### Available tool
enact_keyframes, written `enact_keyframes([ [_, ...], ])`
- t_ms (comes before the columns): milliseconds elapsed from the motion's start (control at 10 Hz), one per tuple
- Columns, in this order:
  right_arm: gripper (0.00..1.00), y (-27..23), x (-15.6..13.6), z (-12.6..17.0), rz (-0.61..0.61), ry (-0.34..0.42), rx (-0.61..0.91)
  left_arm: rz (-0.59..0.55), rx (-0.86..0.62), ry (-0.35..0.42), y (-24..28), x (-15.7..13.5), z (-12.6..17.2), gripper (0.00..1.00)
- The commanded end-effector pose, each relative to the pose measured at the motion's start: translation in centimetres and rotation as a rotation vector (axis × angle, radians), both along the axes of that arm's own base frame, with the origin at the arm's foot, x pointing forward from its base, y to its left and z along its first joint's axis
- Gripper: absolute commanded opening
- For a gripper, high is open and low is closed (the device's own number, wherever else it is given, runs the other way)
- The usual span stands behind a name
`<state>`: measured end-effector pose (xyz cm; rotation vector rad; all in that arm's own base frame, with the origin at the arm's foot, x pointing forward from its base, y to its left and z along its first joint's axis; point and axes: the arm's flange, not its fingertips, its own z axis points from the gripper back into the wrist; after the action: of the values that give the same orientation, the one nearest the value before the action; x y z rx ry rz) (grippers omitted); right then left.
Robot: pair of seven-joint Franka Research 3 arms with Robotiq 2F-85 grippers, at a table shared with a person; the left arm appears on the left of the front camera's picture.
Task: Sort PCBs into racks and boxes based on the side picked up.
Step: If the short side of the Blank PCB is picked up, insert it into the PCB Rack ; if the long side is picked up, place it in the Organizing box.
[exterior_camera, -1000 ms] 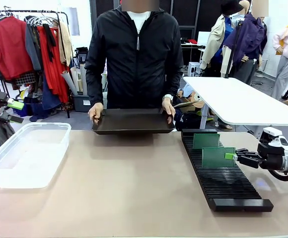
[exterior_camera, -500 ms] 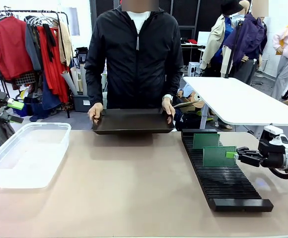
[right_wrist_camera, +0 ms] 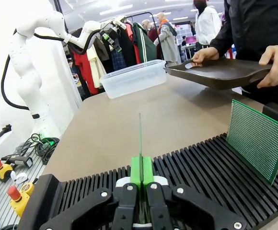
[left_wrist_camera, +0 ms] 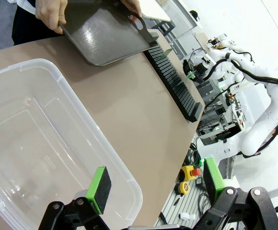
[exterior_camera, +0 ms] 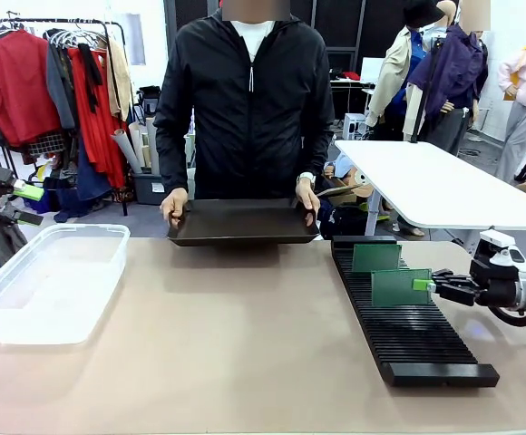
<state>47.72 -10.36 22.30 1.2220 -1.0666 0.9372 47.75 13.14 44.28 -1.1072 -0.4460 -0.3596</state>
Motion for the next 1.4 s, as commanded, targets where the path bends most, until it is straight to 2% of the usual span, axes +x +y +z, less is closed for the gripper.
enact_keyframes([
  [0, 0.00, -0.3, 0.6, -0.1, 0.035, -0.028, 0.005, 0.003, 0.002, 0.001, -0.1, -0.1, 0.2, 1.00],
  [1300, 0.00, -0.5, 0.9, -1.2, 0.081, -0.014, 0.007, 0.003, 0.002, 0.001, -0.1, -0.1, 0.2, 1.00],
])
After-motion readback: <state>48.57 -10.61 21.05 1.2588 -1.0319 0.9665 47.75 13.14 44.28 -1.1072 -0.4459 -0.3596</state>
